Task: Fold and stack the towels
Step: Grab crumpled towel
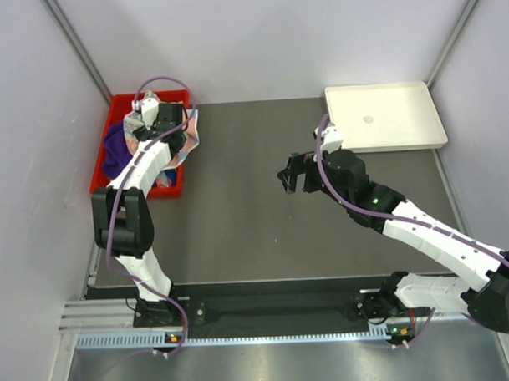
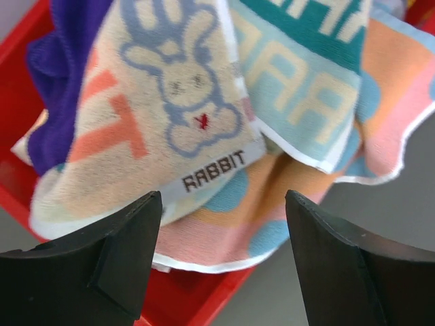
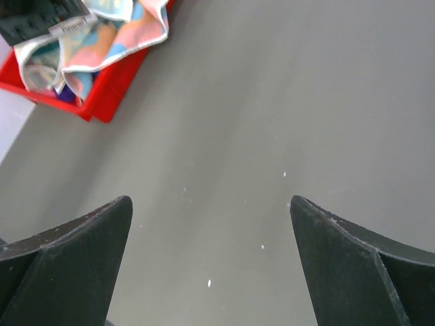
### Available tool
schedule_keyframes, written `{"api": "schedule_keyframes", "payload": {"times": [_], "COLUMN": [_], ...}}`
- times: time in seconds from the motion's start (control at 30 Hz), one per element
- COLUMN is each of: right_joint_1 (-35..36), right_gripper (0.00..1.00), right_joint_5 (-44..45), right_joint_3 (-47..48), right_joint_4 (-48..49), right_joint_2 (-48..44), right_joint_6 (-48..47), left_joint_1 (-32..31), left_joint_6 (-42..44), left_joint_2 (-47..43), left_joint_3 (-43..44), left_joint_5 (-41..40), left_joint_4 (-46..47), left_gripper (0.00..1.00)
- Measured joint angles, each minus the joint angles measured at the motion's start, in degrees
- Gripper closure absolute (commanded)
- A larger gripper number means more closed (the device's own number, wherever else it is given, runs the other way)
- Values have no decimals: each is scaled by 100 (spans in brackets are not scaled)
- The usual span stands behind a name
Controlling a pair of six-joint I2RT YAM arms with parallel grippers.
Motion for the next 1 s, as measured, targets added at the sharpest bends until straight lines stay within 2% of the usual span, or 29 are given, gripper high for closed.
{"api": "schedule_keyframes", "payload": {"times": [0.27, 0.5, 0.73, 0.87, 0.93, 0.97, 1.0], "right_joint_1": [-4, -4, -4, -4, -4, -4, -4], "right_gripper": [0, 0, 0, 0, 0, 0, 0], "right_joint_5": [-87, -208, -278, -282, -280, -282, -282], "right_joint_3": [-70, -70, -74, -76, -90, -96, -101], "right_joint_4": [9, 48, 52, 50, 66, 68, 66], "right_joint_2": [13, 136, 212, 212, 212, 212, 212], "right_joint_6": [44, 125, 195, 201, 203, 203, 203], "left_joint_1": [334, 529, 601, 616, 616, 616, 616], "left_joint_6": [46, 52, 4, -26, -39, -46, -55], "left_joint_2": [0, 2, 79, 142, 151, 151, 151], "left_joint_3": [-70, -155, -249, -310, -339, -343, -343], "left_joint_5": [-330, -317, -195, -127, -90, -68, -42], "left_joint_4": [0, 2, 7, 15, 9, 15, 24], "left_gripper": [16, 22, 37, 57, 64, 72, 76]}}
